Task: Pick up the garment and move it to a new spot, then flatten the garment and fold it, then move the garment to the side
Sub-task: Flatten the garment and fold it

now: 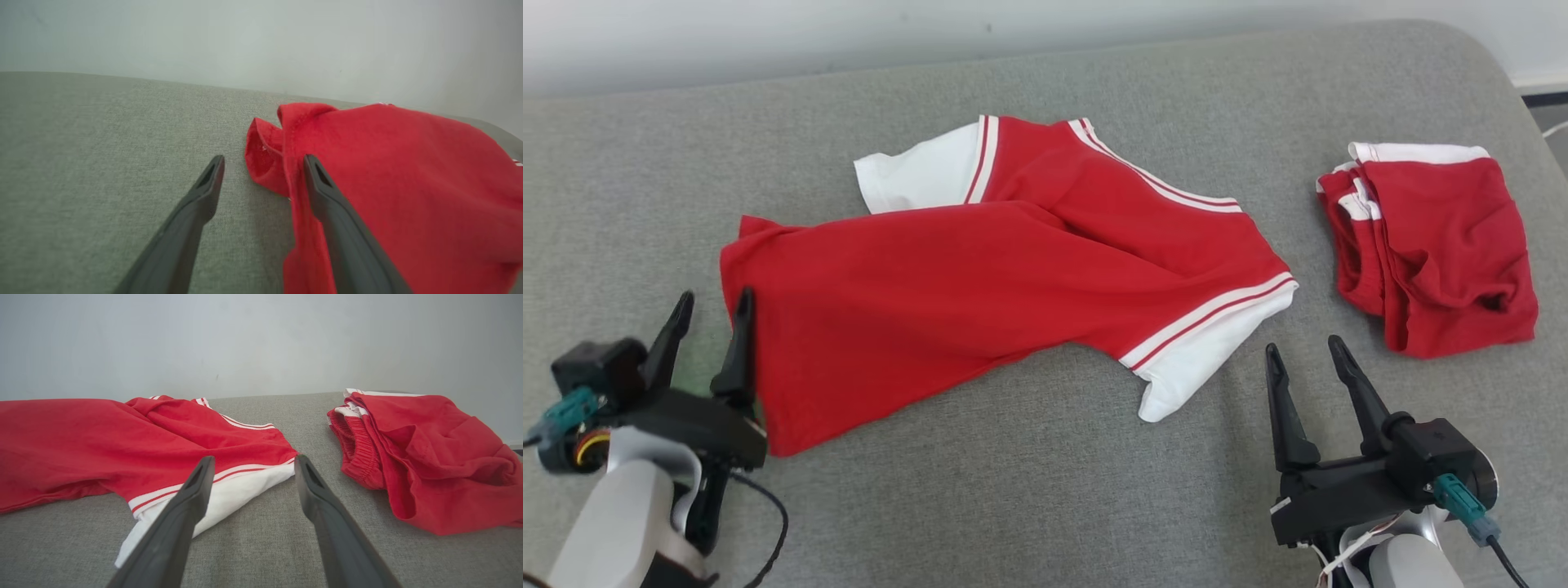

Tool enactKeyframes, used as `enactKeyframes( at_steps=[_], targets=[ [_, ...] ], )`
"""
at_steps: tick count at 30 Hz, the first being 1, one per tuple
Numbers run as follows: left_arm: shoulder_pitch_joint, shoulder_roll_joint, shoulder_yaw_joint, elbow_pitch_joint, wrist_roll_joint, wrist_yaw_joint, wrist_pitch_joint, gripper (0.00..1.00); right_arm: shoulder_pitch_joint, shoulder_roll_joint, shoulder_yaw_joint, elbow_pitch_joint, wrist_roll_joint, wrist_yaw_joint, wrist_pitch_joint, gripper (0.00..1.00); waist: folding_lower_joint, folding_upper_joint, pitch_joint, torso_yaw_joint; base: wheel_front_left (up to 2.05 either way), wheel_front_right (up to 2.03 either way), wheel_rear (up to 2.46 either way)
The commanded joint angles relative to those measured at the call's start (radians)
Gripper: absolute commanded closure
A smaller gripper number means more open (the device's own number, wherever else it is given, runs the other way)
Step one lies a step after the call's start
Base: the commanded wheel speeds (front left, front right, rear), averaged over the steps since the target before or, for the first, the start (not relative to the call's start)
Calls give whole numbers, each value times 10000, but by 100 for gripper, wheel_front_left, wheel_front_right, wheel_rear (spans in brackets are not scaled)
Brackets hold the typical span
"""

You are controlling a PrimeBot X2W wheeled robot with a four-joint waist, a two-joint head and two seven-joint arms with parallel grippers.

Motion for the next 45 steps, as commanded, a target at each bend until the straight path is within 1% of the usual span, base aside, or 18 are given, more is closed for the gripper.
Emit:
enactKeyframes(
  at_steps=[1, 3, 12, 16, 20, 26, 29, 30, 38, 42, 45],
  targets=[
    [387, 11, 253, -124, 207, -2, -7, 0, 96, 14, -91, 0, -2, -11, -5, 0, 0, -1, -283, 225, 0, 0, 0],
    [557, -23, 405, -240, 302, -2, -7, 0, 112, 20, -111, -16, -9, -11, -6, 0, 0, -1, -347, 278, 0, 0, 0],
    [2564, -1075, 1030, -1894, 1006, -2, -6, 0, 589, 70, -420, 173, -165, -11, -5, 0, 0, -1, -1266, 797, 0, 0, 0],
    [3483, -1389, 1152, -2637, 1571, -2, -6, 0, 866, 105, -518, 384, -151, -11, -6, 0, 0, -1, -1712, 924, 0, 0, 0],
    [4314, -1644, 1291, -3111, 1852, -2, -6, 0, 1181, 159, -677, 732, -163, -11, -3, 0, 0, -1, -2114, 1037, 0, 0, 0],
    [5028, -1796, 1303, -3429, 1826, -2, -7, 0, 1371, 209, -850, 1271, -168, -11, -5, 0, 0, -1, -2385, 1221, 0, 0, 0],
    [5181, -1821, 1196, -3491, 1775, -2, -7, 0, 1349, 211, -1095, 1596, -204, -11, -5, 0, 0, -1, -2373, 1327, 0, 0, 0],
    [5157, -1830, 1119, -3542, 1768, -2, -7, 0, 1198, 211, -1244, 1859, -230, -11, -6, 0, 0, -1, -2310, 1397, 0, 0, 0],
    [4884, -1832, 629, -3758, 1664, -2, -7, 0, 409, 299, -1780, 2754, -305, -11, -6, 0, 0, -1, -1923, 1858, 0, 0, 0],
    [4809, -1830, 512, -3860, 1718, -2, -6, 0, 25, 339, -2102, 3435, -337, -11, -6, 0, 0, -1, -1780, 2191, 0, 0, 0],
    [4780, -1830, 494, -3920, 1742, -2, -7, 0, -160, 362, -2178, 3694, -289, -11, -6, 0, 0, -1, -1704, 2349, 0, 0, 0]
  ],
)
